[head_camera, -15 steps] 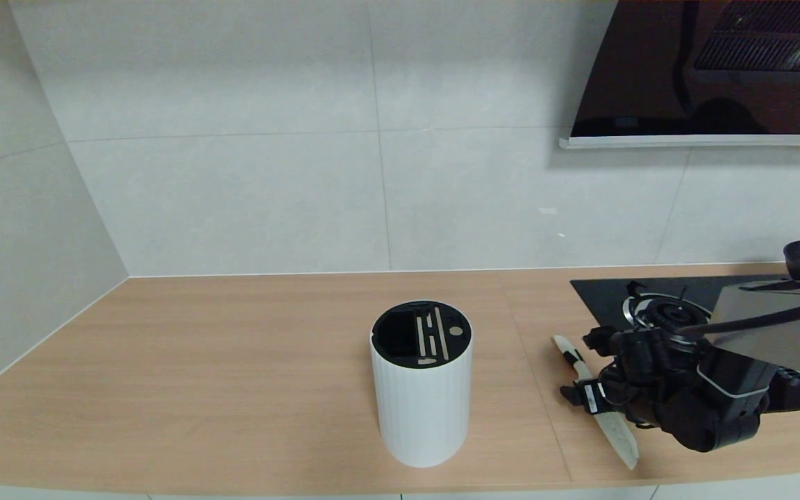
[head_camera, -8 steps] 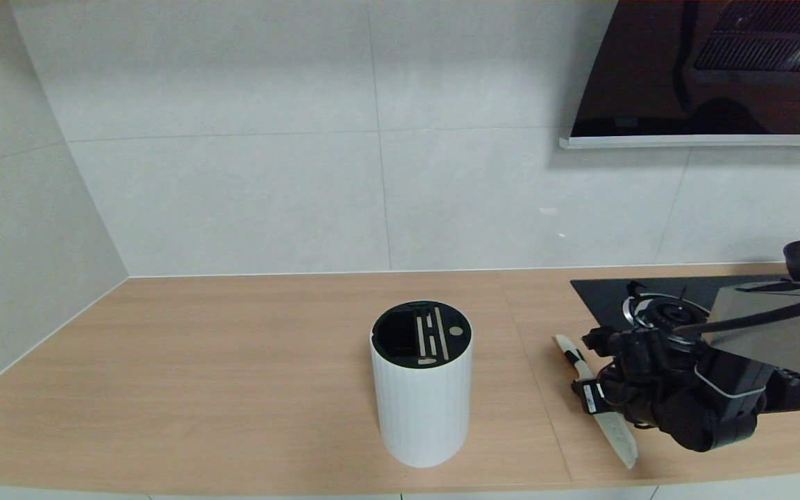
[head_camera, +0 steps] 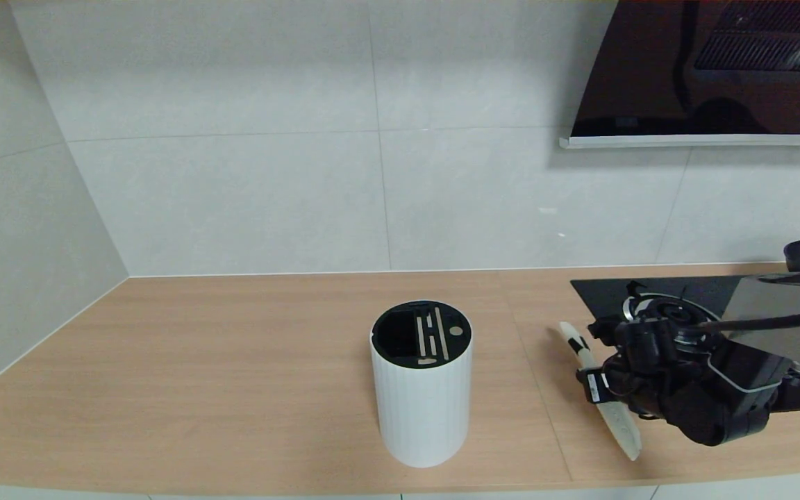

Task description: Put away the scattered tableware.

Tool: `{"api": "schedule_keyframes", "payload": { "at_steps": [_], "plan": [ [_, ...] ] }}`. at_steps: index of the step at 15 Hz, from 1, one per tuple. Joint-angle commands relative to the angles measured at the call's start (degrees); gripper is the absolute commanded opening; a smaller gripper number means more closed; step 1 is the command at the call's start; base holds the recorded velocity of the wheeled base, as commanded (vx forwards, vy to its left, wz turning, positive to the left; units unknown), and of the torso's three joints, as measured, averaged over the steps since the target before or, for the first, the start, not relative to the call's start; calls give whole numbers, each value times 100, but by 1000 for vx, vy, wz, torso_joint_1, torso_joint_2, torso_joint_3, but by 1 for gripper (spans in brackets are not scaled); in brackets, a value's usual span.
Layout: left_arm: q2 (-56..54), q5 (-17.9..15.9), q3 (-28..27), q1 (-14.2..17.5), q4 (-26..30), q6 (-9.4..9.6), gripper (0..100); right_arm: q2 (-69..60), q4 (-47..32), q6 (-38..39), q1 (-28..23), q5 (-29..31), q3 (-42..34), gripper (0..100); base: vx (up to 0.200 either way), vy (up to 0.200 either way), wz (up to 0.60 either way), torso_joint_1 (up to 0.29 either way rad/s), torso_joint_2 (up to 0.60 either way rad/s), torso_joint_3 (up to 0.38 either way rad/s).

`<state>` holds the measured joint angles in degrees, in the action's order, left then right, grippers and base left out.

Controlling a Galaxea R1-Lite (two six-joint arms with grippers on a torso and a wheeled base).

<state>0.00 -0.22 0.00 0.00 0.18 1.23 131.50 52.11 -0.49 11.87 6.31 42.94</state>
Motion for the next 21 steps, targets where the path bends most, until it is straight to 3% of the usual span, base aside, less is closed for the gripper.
{"api": "schedule_keyframes", "payload": {
  "at_steps": [1, 5, 7, 8, 9, 10, 12, 14, 16, 18, 19, 21],
  "plan": [
    [0, -4, 0, 0, 8, 61, 100, -960, -8, 58, 78, 19, -224, 0, 0, 0, 0, 0, 0, 0],
    [0, -4, 0, 0, 8, 167, 100, -1856, -79, 58, 368, 19, -505, 0, 0, 0, 0, 0, 0, 0],
    [0, 4, 0, 0, -71, 325, 100, -2120, -61, 58, 395, 28, -593, 0, 0, 0, 0, 0, 0, 0],
    [0, -48, -26, 0, -458, 325, 100, -2480, -44, 49, 430, 19, -716, 0, 0, 0, 0, 0, 0, 0],
    [0, -145, -149, 0, -467, 325, 100, -2717, -44, 40, 439, -25, -795, 0, 0, 0, 0, 0, 0, 0],
    [62, -453, -422, -9, -264, 325, 100, -2990, -44, 22, 456, -51, -822, 0, 0, 0, 0, 0, 0, 0],
    [1169, -1490, -1723, -44, 553, 299, 100, -3508, -149, -22, 676, -60, -839, 0, 0, 0, 0, 0, 0, 0],
    [2760, -2439, -2918, -44, 588, 228, 100, -3675, -518, -145, 957, -25, -400, 0, 0, 0, 0, 0, 0, 0],
    [4324, -3045, -3665, -53, 588, 246, 100, -3675, -1098, -180, 1212, 19, 330, 0, 0, 0, 0, 0, 0, 0],
    [5546, -3186, -4113, -334, 483, 220, 100, -3675, -1573, -189, 1493, 247, 1006, 0, 0, 0, 0, 0, 0, 0],
    [6337, -3177, -4342, -896, 228, -35, 100, -3702, -1872, -180, 1801, 388, 1279, 0, 0, 0, 0, 0, 0, 0],
    [7225, -3151, -4280, -1767, -941, -1116, 100, -3781, -1898, -127, 2416, 529, 1279, 0, 0, 0, 0, 0, 0, 0]
  ]
}}
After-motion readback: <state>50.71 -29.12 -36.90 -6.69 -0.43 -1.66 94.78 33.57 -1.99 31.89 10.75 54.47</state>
